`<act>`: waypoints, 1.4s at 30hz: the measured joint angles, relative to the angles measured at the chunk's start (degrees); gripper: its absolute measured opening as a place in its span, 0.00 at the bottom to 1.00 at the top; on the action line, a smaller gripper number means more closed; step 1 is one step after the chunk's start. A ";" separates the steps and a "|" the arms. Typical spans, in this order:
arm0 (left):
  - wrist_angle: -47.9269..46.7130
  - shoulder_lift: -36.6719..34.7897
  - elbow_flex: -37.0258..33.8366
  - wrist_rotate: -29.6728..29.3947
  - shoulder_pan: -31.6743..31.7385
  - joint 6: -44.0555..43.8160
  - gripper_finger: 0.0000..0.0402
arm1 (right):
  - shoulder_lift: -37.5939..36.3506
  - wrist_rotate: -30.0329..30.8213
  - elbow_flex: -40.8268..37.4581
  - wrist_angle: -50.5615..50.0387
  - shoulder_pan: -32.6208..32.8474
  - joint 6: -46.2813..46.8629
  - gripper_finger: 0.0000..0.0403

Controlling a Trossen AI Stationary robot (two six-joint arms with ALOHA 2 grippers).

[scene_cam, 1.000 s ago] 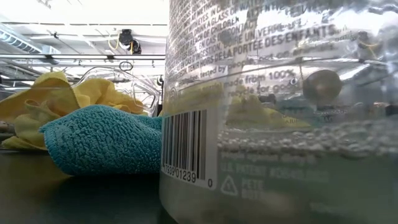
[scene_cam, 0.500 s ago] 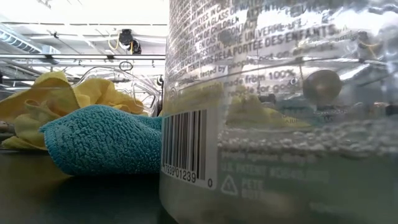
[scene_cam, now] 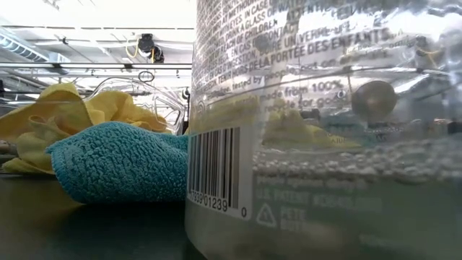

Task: Sort microfiber towel by color & place in baskets
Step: Put the yellow microfiber towel into the bottom transparent bin

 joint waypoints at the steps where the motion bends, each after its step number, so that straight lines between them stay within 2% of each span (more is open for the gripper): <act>1: 0.24 0.28 -0.01 0.11 -0.06 0.00 0.97 | 0.57 0.00 0.37 0.08 0.00 -0.22 0.00; 5: 2.61 1.00 -0.01 -0.66 -0.09 0.05 0.97 | 2.11 0.03 1.09 -0.09 -0.38 -0.59 0.00; 8: 2.85 1.02 -0.01 -1.38 0.11 0.20 0.87 | 2.69 0.17 1.11 0.03 -0.38 -0.59 0.00; 11: 1.73 1.02 -0.01 -1.40 0.33 1.33 0.69 | 2.85 0.20 1.11 -0.07 -0.38 -0.59 0.00; 18: 0.31 1.02 -0.01 -0.61 0.55 4.64 0.16 | 2.85 0.48 1.11 0.55 -0.38 -0.59 0.00; 20: 0.31 1.02 -0.01 -0.52 0.52 5.79 0.06 | 2.82 0.47 1.11 0.30 -0.38 -0.16 0.00; 24: -0.78 0.63 -0.01 -0.50 0.55 6.58 0.04 | 2.80 0.47 1.11 -2.13 -0.38 1.63 0.01; 28: -7.46 -0.90 -0.01 -0.48 0.55 7.87 0.04 | 2.78 0.49 1.14 -6.12 -0.38 3.85 0.08; 35: -25.74 -6.11 -0.01 -1.10 0.55 8.63 0.03 | 2.78 0.50 1.11 -13.83 -0.31 6.45 0.27; 42: -44.67 -13.66 -0.01 -6.19 0.52 6.40 0.03 | 2.78 0.64 1.11 -19.78 -0.31 7.38 0.43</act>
